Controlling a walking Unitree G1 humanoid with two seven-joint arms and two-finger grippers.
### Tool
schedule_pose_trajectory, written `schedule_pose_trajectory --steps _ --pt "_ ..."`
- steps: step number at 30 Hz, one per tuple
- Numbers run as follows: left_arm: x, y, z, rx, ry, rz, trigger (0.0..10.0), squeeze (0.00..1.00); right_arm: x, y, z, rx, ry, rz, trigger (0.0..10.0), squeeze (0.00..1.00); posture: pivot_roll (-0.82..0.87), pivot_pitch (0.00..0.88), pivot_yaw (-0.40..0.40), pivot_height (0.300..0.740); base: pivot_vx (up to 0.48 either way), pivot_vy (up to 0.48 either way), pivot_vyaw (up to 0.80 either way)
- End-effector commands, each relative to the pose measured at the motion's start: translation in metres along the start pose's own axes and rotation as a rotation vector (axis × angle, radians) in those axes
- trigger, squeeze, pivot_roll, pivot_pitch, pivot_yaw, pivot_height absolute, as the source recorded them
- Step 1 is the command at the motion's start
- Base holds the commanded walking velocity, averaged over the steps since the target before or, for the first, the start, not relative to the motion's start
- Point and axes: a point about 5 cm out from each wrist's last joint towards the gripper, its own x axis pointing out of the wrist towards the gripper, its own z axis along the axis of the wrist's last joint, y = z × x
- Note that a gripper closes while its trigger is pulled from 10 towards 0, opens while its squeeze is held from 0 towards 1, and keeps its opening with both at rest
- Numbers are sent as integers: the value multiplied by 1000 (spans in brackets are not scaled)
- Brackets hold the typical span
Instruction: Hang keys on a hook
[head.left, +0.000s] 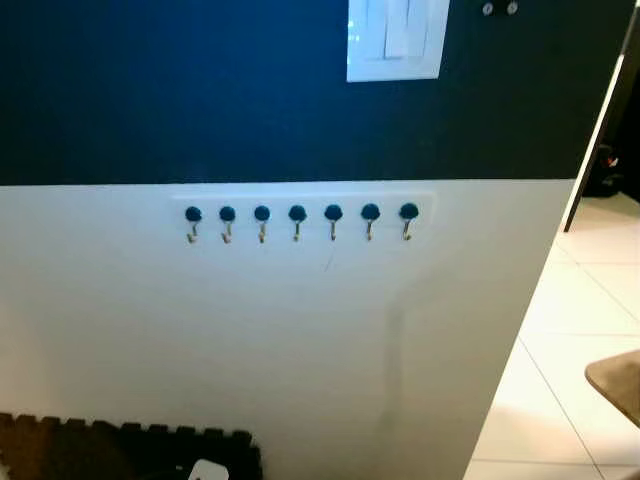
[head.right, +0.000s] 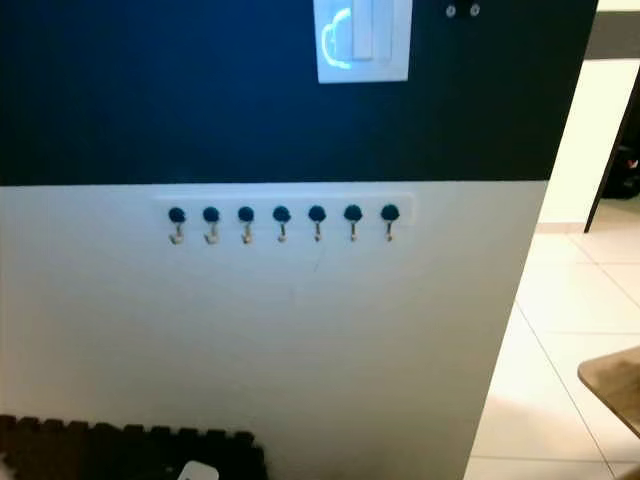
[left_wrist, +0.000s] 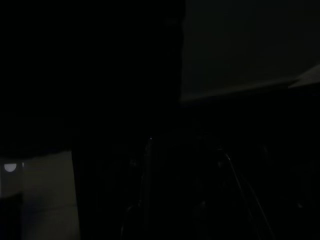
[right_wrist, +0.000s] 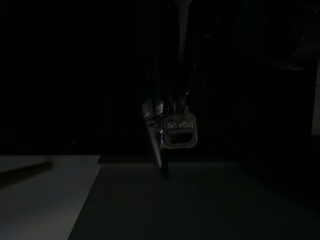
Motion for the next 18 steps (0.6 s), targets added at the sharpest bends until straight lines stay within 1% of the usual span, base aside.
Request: schedule_pose_trajectory --steps 1,4,6,18 --pt "-3 3 -7 -13 24 9 10000 0 0 0 -1 4 1 -3 10000 0 37 8 44 740 -480 0 0" --pt "-3 4 -7 -10 25 11 10000 0 0 0 -1 4 1 -3 10000 0 37 8 44 740 -472 0 0" --pt "-3 5 -7 2 34 16 10000 0 0 1 -1 4 1 -3 10000 0 37 8 44 740 0 0 0" --pt "-3 8 -6 13 40 7 10000 0 0 2 -2 13 0 -5 10000 0 44 16 59 740 0 0 0"
